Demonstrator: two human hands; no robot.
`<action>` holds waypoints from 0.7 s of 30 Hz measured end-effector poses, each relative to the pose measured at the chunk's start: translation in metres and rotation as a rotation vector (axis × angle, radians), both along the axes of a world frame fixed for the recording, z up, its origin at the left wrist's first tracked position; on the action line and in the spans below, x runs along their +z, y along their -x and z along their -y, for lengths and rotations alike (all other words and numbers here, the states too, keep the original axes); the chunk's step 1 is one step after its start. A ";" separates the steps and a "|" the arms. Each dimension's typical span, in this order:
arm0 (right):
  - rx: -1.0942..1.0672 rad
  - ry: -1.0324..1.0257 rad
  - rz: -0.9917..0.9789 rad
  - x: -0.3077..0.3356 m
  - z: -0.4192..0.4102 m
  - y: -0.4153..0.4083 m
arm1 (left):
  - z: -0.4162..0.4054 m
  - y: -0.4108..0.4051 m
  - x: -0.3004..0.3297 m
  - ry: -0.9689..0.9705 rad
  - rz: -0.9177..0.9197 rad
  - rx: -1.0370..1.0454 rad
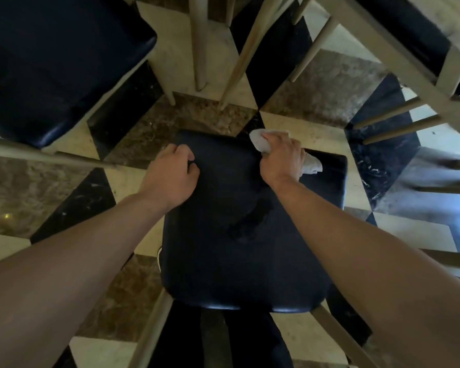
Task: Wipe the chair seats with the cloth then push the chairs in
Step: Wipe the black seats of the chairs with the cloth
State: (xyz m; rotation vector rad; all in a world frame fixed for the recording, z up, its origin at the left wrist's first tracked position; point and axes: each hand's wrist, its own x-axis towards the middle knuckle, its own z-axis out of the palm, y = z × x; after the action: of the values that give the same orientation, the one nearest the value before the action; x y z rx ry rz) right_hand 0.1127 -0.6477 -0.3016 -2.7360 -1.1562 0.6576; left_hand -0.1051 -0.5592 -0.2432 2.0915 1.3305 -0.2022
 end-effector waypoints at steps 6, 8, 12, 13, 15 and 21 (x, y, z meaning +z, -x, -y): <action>0.253 -0.098 -0.049 -0.016 -0.065 0.116 | -0.019 0.048 -0.006 -0.083 0.096 -0.031; 0.473 -0.151 -0.070 -0.016 -0.070 0.157 | -0.022 0.069 -0.009 -0.114 0.092 -0.104; 1.057 0.072 -0.042 -0.019 -0.031 0.184 | -0.030 0.100 -0.007 -0.138 0.103 -0.131; 1.099 0.085 -0.062 -0.018 -0.022 0.175 | -0.032 0.104 -0.007 -0.139 0.093 -0.122; 1.074 0.033 -0.177 -0.011 -0.015 0.150 | -0.035 0.109 -0.007 -0.133 0.073 -0.119; 0.699 0.080 -0.148 0.000 -0.053 0.105 | -0.038 0.099 0.001 -0.105 0.120 -0.117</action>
State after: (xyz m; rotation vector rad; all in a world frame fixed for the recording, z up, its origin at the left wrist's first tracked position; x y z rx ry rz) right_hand 0.0080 -0.5946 -0.3013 -2.2406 -2.0910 0.9608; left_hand -0.2045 -0.5213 -0.2422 2.2340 1.1724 -0.0564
